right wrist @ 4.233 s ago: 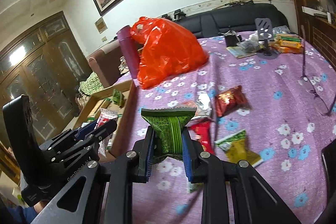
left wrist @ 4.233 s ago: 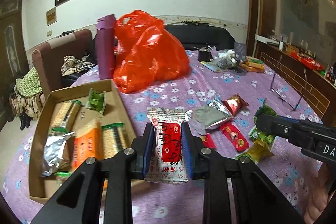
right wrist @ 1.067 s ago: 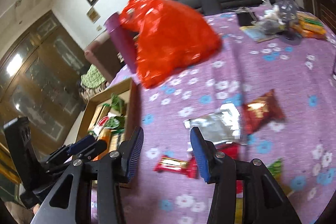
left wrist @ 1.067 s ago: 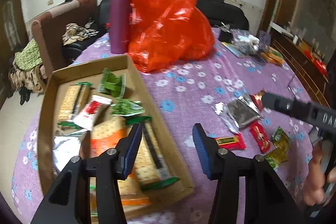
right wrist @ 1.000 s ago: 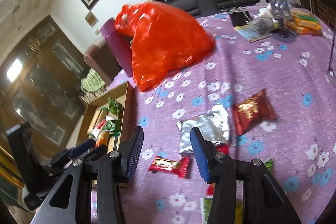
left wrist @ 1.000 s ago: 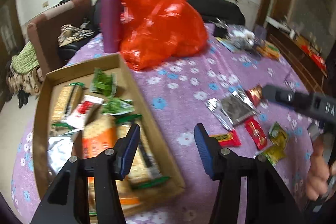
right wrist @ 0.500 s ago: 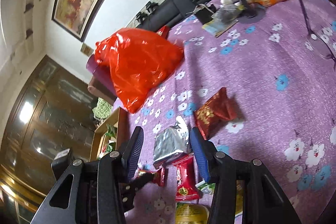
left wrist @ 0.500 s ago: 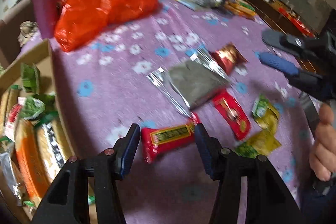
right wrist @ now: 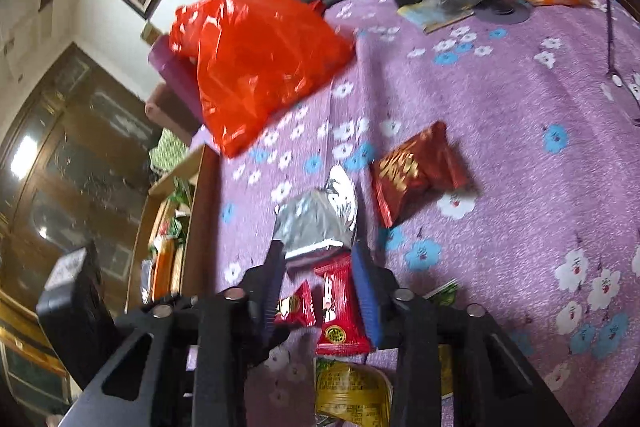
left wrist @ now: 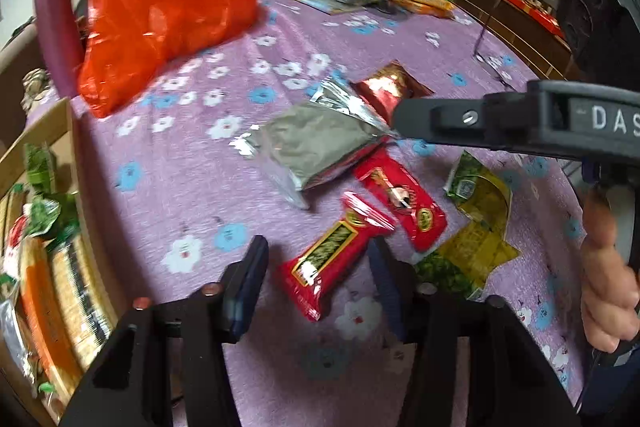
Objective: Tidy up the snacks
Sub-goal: 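Move both grippers back over the remaining snacks on the table, then grasp a red wrapped pastry with the left gripper while the right grasps another red pastry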
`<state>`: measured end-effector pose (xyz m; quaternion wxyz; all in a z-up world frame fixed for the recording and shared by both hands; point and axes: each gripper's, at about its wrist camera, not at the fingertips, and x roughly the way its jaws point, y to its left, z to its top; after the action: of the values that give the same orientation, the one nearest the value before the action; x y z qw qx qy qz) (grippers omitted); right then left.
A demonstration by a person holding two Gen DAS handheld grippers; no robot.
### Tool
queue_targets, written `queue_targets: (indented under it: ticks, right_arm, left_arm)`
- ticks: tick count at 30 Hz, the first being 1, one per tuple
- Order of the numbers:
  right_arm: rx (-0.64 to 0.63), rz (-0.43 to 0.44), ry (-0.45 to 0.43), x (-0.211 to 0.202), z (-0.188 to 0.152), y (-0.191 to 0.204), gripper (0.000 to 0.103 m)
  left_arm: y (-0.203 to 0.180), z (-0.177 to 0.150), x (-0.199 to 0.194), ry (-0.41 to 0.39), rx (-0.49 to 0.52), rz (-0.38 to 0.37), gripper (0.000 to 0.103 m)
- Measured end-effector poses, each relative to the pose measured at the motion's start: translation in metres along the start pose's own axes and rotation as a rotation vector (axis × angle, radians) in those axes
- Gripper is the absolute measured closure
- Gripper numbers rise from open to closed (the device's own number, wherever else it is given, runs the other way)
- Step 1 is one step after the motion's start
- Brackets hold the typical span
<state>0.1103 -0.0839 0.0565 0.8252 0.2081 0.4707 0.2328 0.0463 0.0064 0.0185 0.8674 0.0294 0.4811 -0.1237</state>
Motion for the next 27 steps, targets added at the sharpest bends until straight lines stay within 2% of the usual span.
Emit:
queue_targets:
  ticks: [1,4,8,14,20,22,24,27]
  right_arm:
    - [0.002,-0.013,0.013,0.002,-0.001,-0.001,0.074]
    - [-0.004,-0.021,0.025,0.006,-0.003,-0.001,0.076]
    - [-0.064,-0.032,0.045,0.010,-0.005,0.008,0.077]
    - [-0.138,-0.140,0.068,0.018,-0.012,0.017,0.077]
    - [-0.219,-0.211,0.134,0.034,-0.021,0.026,0.077]
    - [-0.276,-0.255,0.131,0.038,-0.025,0.033,0.078]
    - [-0.311,-0.290,0.132,0.039,-0.027,0.037,0.084]
    - [-0.276,-0.255,0.111,0.034,-0.023,0.032,0.084]
  left_arm:
    - [-0.003,0.000,0.003,0.009,0.011,-0.005,0.074]
    - [-0.009,-0.005,0.003,-0.010,0.023,0.018,0.083]
    - [-0.001,-0.010,-0.002,-0.018,-0.027,0.008,0.084]
    - [0.001,-0.011,-0.002,-0.034,-0.035,0.014,0.083]
    - [0.001,-0.010,0.000,-0.052,-0.043,0.009,0.083]
    - [0.001,-0.012,0.000,-0.065,-0.050,0.018,0.084]
    - [0.001,-0.014,-0.001,-0.078,-0.058,0.022,0.084]
    - [0.006,-0.014,-0.003,-0.103,-0.095,0.007,0.085]
